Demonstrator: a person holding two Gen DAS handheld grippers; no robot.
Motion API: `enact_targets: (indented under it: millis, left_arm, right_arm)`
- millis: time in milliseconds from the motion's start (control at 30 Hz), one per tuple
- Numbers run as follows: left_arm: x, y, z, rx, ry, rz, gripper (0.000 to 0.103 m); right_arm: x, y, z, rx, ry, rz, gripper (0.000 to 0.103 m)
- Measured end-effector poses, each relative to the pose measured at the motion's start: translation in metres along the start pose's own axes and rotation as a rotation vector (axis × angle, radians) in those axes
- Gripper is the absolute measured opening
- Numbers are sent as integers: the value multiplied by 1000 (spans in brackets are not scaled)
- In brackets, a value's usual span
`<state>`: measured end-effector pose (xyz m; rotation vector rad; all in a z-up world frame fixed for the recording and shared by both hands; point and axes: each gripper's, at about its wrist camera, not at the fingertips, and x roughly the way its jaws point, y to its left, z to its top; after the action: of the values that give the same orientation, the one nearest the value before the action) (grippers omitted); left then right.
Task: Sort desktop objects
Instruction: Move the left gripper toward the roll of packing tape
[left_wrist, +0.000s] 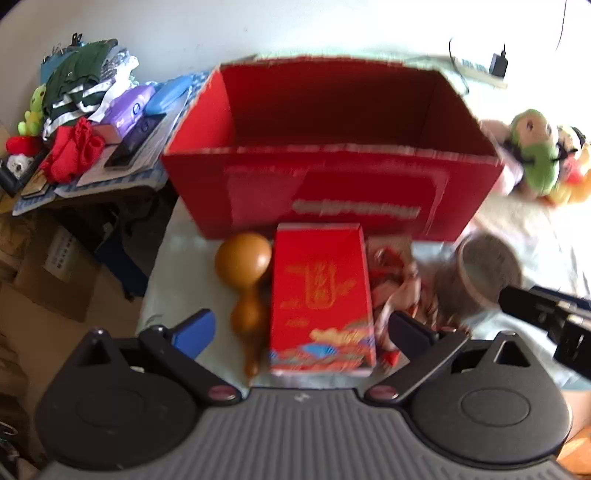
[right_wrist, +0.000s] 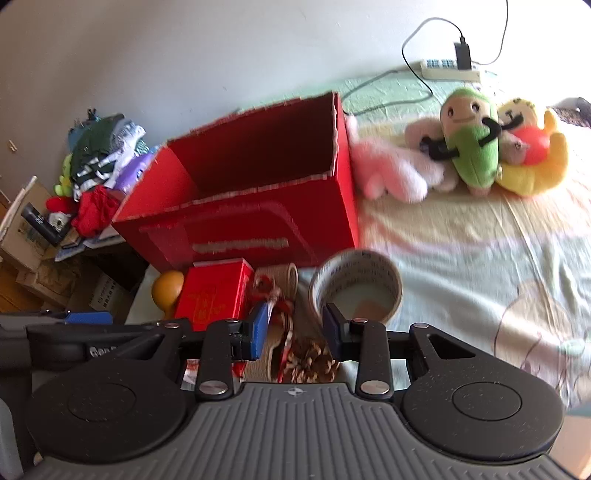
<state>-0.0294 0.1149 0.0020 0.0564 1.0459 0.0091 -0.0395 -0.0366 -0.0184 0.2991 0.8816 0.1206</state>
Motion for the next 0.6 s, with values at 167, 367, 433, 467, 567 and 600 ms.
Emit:
enact_targets:
  millis: [167, 367, 433, 467, 567, 600]
  left_arm:
    - [-5, -31, -9, 29, 33, 47, 101]
    - [-2, -35, -17, 42, 63, 65, 101]
    - [-1, -34, -21, 52, 69, 56, 101]
    - [-1, -35, -23, 57, 71, 54, 101]
    - [2, -35, -28, 71, 82, 53, 101]
    - [3, -35, -30, 74, 86, 53, 101]
  right_arm:
    - [1, 5, -11, 12, 17, -32, 40]
    - [3, 11, -21, 12, 53, -43, 41]
    - [3, 13, -24, 10, 56, -45, 41]
    - [2, 13, -25, 11, 57, -46, 41]
    - [3, 13, -27, 22, 67, -49, 41]
    - [4, 13, -27, 26, 72, -49, 41]
